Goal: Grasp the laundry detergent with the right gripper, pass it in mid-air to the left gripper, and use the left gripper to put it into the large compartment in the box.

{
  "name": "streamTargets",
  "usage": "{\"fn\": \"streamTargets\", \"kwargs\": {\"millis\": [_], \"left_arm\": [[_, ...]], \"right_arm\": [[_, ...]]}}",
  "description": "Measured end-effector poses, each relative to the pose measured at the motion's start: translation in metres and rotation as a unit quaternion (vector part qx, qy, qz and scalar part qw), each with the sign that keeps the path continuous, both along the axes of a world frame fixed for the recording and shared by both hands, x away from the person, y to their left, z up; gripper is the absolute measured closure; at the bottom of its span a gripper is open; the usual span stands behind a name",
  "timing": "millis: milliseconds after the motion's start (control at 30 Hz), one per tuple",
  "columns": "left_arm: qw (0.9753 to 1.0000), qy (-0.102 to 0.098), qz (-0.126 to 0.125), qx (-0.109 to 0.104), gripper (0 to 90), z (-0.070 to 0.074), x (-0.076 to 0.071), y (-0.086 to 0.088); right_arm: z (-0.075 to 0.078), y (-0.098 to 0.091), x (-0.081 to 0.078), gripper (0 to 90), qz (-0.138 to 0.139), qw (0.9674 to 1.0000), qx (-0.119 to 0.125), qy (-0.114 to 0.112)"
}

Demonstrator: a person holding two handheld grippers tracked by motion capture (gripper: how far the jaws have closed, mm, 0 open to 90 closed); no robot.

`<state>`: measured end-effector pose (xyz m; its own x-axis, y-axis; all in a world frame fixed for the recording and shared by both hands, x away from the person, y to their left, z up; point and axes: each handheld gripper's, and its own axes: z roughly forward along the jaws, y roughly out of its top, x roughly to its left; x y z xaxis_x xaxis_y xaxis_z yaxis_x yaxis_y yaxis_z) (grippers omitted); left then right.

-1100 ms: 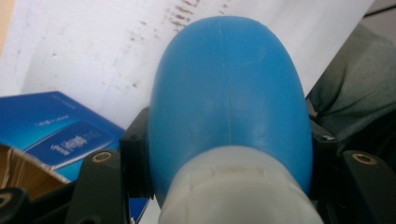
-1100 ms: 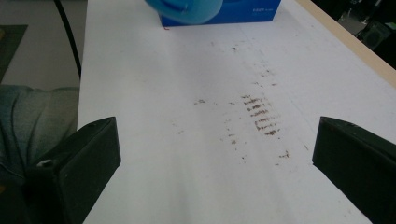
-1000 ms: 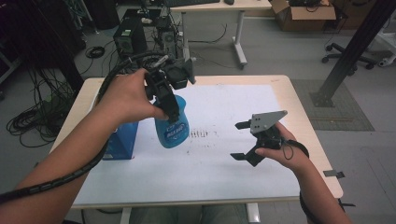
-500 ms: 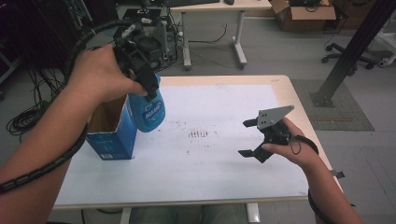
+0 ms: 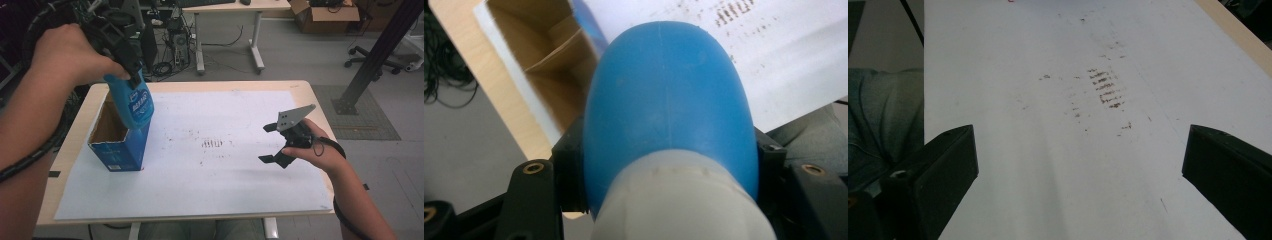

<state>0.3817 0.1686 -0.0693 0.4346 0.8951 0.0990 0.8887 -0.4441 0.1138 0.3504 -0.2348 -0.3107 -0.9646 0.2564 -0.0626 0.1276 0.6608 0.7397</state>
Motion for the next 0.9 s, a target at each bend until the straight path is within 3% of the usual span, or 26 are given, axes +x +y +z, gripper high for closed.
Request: {"fn": "streamTargets", "kwargs": {"millis": [67, 167, 300, 433, 600, 900], "left_arm": [[0.9995, -0.006, 0.029, -0.009, 38.2, 0.003, 0.002, 0.008], [0.9988, -0.005, 0.047, -0.009, 38.2, 0.005, 0.004, 0.014], [0.9961, -0.005, 0.087, -0.011, 38.2, 0.007, 0.011, 0.03], [0.9942, -0.004, 0.106, -0.015, 38.2, 0.007, 0.014, 0.04], [0.9894, -0.014, 0.144, -0.011, 38.2, 0.007, 0.018, 0.055], [0.9837, -0.019, 0.179, -0.008, 38.2, 0.002, 0.023, 0.07]], "right_arm": [[0.0, -0.001, 0.001, 1.6, -0.001, 1.0, -0.002, 0.0], [0.0, -0.002, 0.002, 1.6, -0.001, 1.0, -0.001, 0.002], [0.0, -0.003, 0.004, 1.7, -0.002, 1.0, -0.003, 0.005], [0.0, -0.006, 0.006, 1.6, -0.006, 0.9999, -0.007, 0.008], [0.002, -0.008, 0.008, 1.6, -0.008, 0.9999, -0.009, 0.008], [0.002, -0.008, 0.011, 1.6, -0.007, 0.9999, -0.011, 0.01]]}}
